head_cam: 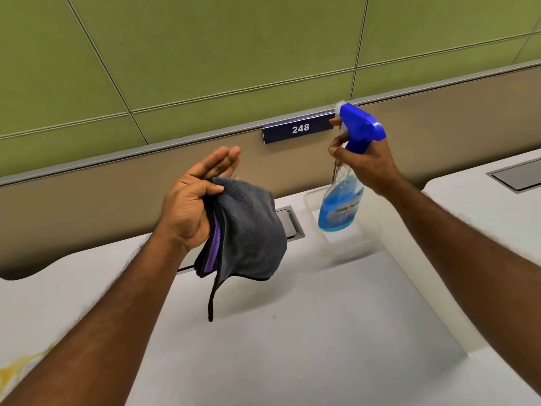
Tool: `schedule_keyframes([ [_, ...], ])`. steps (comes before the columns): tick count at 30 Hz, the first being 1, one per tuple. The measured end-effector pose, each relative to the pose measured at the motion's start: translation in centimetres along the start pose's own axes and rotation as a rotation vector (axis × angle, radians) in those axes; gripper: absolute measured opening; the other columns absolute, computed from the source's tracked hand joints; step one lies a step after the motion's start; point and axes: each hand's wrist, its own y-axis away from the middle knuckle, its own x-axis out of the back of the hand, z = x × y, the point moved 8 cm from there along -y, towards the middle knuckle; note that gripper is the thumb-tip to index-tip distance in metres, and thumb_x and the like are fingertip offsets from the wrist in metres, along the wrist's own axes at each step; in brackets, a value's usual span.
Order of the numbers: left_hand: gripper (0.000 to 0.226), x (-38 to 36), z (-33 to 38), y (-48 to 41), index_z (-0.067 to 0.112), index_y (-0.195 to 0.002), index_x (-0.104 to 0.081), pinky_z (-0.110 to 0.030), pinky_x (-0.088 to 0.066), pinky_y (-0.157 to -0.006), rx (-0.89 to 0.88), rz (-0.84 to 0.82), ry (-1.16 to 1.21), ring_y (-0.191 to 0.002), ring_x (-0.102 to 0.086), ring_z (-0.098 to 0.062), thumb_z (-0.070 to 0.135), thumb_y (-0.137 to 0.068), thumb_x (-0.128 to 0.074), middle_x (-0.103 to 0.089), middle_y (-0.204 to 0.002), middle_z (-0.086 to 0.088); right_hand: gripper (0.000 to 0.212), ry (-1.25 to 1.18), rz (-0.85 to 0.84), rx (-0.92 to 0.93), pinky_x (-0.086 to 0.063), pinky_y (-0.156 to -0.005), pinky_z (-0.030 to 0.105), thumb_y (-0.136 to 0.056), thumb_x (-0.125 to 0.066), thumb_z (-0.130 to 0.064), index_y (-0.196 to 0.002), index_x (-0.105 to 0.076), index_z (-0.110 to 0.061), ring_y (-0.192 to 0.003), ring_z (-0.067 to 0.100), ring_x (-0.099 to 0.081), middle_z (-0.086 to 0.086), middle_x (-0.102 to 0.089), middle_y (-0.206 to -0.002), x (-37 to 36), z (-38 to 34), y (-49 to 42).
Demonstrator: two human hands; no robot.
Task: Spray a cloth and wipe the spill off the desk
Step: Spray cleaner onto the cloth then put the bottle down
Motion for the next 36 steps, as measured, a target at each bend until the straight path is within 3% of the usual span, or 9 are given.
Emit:
schedule_keyframes([
  [4, 0.065, -0.1, 1.0, 0.7, 0.004, -0.124, -0.055, -0.031, -0.044, -0.108, -0.019, 0.042, -0.008, -0.128, -0.056, -0.023, -0.025, -0.078, -0.019, -0.073, -0.116, -0.003, 0.026, -0.222, -0.08, -0.107, -0.058, -0.075, 0.033, -0.084, -0.064, 0.007, -0.102, -0.057, -0.009, -0.08, 0.02, -0.065, 0.009, -0.063, -0.093, -2.1, -2.3, 7.5],
  [9, 0.064, -0.4, 1.6, 1.9, 0.004, -0.122, -0.057, -0.03, -0.046, -0.106, -0.033, 0.073, -0.001, -0.127, -0.057, -0.022, -0.024, -0.079, -0.019, -0.074, -0.112, -0.002, 0.015, -0.204, -0.234, -0.292, -0.057, -0.059, 0.03, -0.085, -0.066, 0.001, -0.094, -0.062, -0.011, -0.06, 0.019, -0.063, 0.01, -0.066, -0.077, -6.6, -2.1, 17.1],
  [14, 0.063, -1.2, 2.3, 3.6, 0.003, -0.122, -0.057, -0.031, -0.047, -0.105, -0.05, 0.041, 0.015, -0.126, -0.058, -0.023, -0.024, -0.078, -0.02, -0.073, -0.114, -0.004, 0.005, -0.172, -0.343, -0.442, -0.058, -0.061, 0.032, -0.089, -0.067, -0.015, -0.09, -0.063, -0.015, -0.06, 0.017, -0.065, 0.009, -0.071, -0.082, -9.8, -1.1, 22.4],
  [20, 0.063, -1.4, 2.4, 5.4, 0.003, -0.124, -0.056, -0.033, -0.049, -0.103, -0.043, 0.044, 0.087, -0.125, -0.059, -0.026, -0.02, -0.072, -0.03, -0.071, -0.118, -0.007, 0.014, -0.09, -0.217, -0.436, -0.058, -0.062, 0.032, -0.085, -0.072, -0.023, -0.086, -0.063, -0.013, -0.059, 0.019, -0.067, 0.004, -0.068, -0.067, -9.5, -1.6, 23.2],
  [24, 0.065, -1.8, 2.2, 6.2, 0.003, -0.123, -0.057, -0.034, -0.05, -0.103, -0.03, 0.042, 0.156, -0.124, -0.06, -0.026, -0.01, -0.062, -0.04, -0.071, -0.118, -0.008, 0.013, -0.141, -0.195, -0.366, -0.058, -0.059, 0.029, -0.084, -0.073, -0.015, -0.091, -0.064, -0.013, -0.06, 0.019, -0.067, 0.006, -0.067, -0.073, -8.7, -3.5, 22.9],
  [29, 0.061, -1.8, 2.4, 6.8, 0.005, -0.114, -0.066, -0.035, -0.051, -0.1, -0.032, 0.046, 0.206, -0.121, -0.062, -0.026, -0.011, -0.062, -0.04, -0.07, -0.12, -0.011, 0.022, -0.125, -0.218, -0.321, -0.056, -0.057, 0.02, -0.083, -0.073, -0.011, -0.092, -0.059, -0.025, -0.058, 0.012, -0.067, -0.015, -0.067, -0.065, -7.6, -5.5, 23.2],
  [32, 0.061, -2.0, 2.6, 6.9, 0.004, -0.115, -0.064, -0.034, -0.052, -0.099, -0.038, 0.05, 0.201, -0.12, -0.063, -0.026, -0.012, -0.061, -0.04, -0.07, -0.119, -0.011, 0.019, -0.113, -0.156, -0.286, -0.057, -0.059, 0.021, -0.082, -0.074, -0.012, -0.09, -0.06, -0.023, -0.057, 0.015, -0.068, -0.007, -0.067, -0.069, -6.5, -6.0, 23.1],
  [36, 0.058, -2.0, 2.7, 6.9, 0.008, -0.103, -0.075, -0.033, -0.053, -0.098, -0.043, 0.05, 0.195, -0.119, -0.063, -0.025, -0.014, -0.064, -0.038, -0.071, -0.118, -0.011, 0.016, -0.082, -0.12, -0.308, -0.056, -0.06, 0.023, -0.082, -0.074, -0.012, -0.079, -0.06, -0.019, -0.056, 0.016, -0.066, -0.003, -0.063, -0.06, -5.8, -5.2, 23.6],
])
